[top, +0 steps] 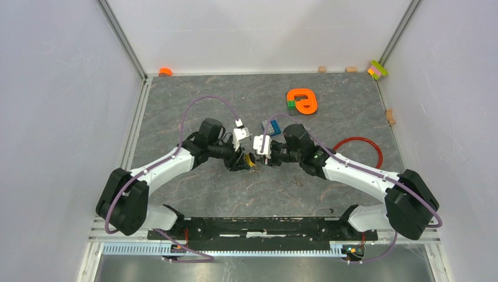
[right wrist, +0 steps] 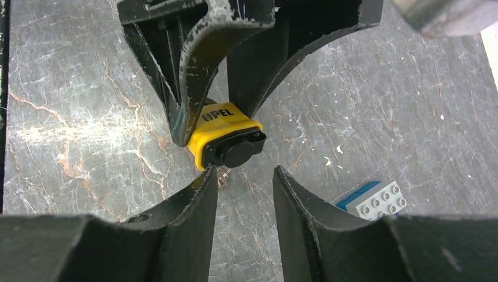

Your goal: Unlock with the key

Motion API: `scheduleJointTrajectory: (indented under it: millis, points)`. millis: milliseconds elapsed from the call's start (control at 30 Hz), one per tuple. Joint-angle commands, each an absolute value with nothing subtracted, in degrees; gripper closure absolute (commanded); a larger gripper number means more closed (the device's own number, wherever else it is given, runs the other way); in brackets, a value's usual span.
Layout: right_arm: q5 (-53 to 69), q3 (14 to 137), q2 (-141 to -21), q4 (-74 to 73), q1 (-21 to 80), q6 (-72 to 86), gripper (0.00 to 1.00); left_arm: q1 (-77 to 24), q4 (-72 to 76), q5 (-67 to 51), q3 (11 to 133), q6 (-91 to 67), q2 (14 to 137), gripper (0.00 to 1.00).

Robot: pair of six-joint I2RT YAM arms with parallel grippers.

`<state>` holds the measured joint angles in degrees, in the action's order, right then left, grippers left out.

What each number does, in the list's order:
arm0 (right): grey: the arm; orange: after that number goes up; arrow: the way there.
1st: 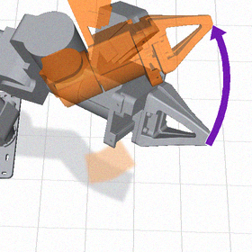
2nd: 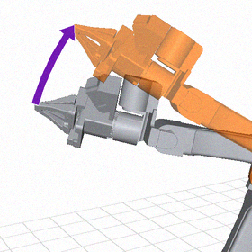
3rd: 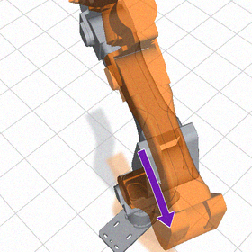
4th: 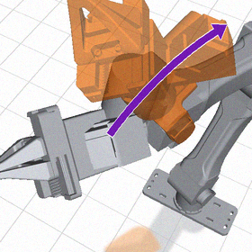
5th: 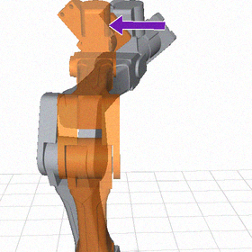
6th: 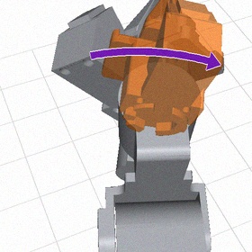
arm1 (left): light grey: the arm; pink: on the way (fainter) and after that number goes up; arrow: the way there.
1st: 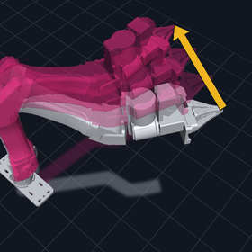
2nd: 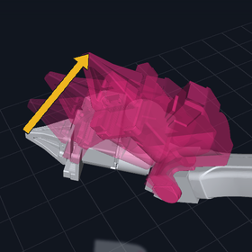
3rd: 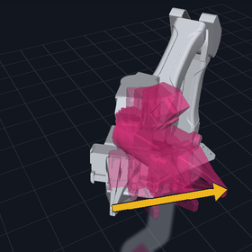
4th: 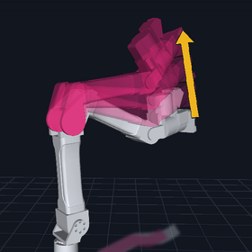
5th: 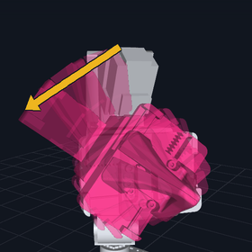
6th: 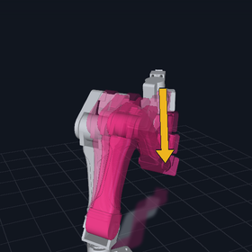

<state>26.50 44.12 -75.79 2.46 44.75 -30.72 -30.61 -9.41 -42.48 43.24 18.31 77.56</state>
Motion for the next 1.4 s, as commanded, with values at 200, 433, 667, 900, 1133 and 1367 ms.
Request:
scheduleJointTrajectory:
  millis: [200,433,667,900,1133,1367]
  points:
    - [25.05,44.74,-76.27,4.88,46.46,-28.92,0.56,-30.5,-5.87,-45.0,45.9,15.61,77.87,0.98]
    - [24.39,44.51,-77.35,5.52,47.11,-28.61,0.57,-30.46,-5.77,-45.35,45.88,15.48,77.83,0.98]
    - [22.93,44.91,-77.89,5.8,47.72,-28.81,0.61,-30.5,-5.78,-45.87,45.73,15.87,77.86,0.98]
    - [22.28,44.9,-76.72,5.38,47.69,-29.84,0.64,-30.5,-5.89,-45.53,45.35,16.52,77.9,0.98]
    - [24.25,44.88,-75.46,4.05,47.72,-30.6,0.63,-30.5,-6.02,-45.1,45.28,17.09,78.15,0.98]
    - [24.33,44.63,-74.48,3.69,47.72,-31.18,0.63,-30.5,-6.06,-44.82,45.26,17.56,78.43,0.98]
